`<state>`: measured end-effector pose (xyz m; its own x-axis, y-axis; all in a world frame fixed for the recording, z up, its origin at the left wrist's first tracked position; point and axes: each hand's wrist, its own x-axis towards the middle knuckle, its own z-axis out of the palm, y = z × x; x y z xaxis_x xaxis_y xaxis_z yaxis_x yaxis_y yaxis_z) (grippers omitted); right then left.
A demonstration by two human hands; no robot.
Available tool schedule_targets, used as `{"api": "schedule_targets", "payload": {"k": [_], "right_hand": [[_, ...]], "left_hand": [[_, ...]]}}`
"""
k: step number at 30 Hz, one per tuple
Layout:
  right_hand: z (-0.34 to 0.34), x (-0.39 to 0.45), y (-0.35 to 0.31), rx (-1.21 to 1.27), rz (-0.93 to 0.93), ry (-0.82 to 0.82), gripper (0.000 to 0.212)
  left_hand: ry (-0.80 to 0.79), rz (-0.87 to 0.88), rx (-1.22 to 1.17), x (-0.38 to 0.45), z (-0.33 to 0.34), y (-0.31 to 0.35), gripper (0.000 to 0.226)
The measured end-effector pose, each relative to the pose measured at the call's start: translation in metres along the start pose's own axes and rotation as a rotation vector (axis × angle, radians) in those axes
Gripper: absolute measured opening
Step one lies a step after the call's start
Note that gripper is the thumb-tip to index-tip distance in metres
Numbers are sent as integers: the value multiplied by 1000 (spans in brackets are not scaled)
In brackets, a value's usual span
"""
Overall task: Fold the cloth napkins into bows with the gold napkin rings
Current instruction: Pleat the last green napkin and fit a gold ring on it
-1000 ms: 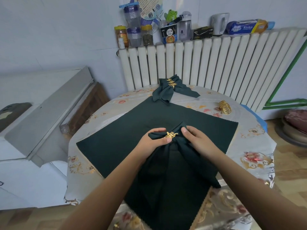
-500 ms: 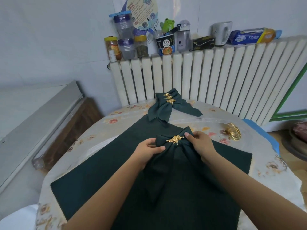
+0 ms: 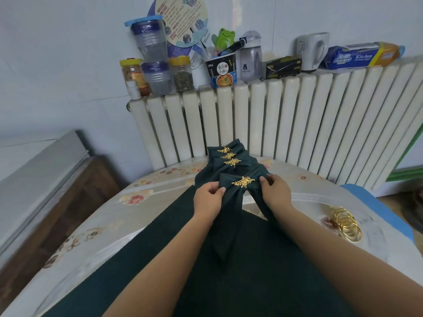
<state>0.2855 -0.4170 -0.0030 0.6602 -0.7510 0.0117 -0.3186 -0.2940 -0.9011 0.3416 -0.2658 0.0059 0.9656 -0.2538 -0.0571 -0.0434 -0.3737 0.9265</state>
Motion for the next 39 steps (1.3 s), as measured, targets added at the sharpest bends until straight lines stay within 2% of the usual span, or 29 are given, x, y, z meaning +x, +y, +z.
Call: {"api": "schedule_targets", "payload": {"k": [9, 17, 22, 28, 32, 39], "right_hand": [[32, 63, -2, 7, -8, 46, 31], [55, 85, 22, -189, -61, 76, 33], [59, 96, 24, -220, -73, 71, 32], [55, 88, 23, -433, -120, 1, 46], [44, 61, 16, -528, -246, 47, 54], [24, 4, -6, -626, -415, -22, 53]], "left_hand": [[188, -59, 37, 61, 34, -2, 31], [161, -64, 266, 88, 45, -21, 32], [167, -68, 332, 97, 43, -22, 29], [93, -88, 331, 99, 40, -13, 34], [84, 8, 412, 79, 34, -11, 47], [81, 215, 533, 28, 9, 2, 43]]}}
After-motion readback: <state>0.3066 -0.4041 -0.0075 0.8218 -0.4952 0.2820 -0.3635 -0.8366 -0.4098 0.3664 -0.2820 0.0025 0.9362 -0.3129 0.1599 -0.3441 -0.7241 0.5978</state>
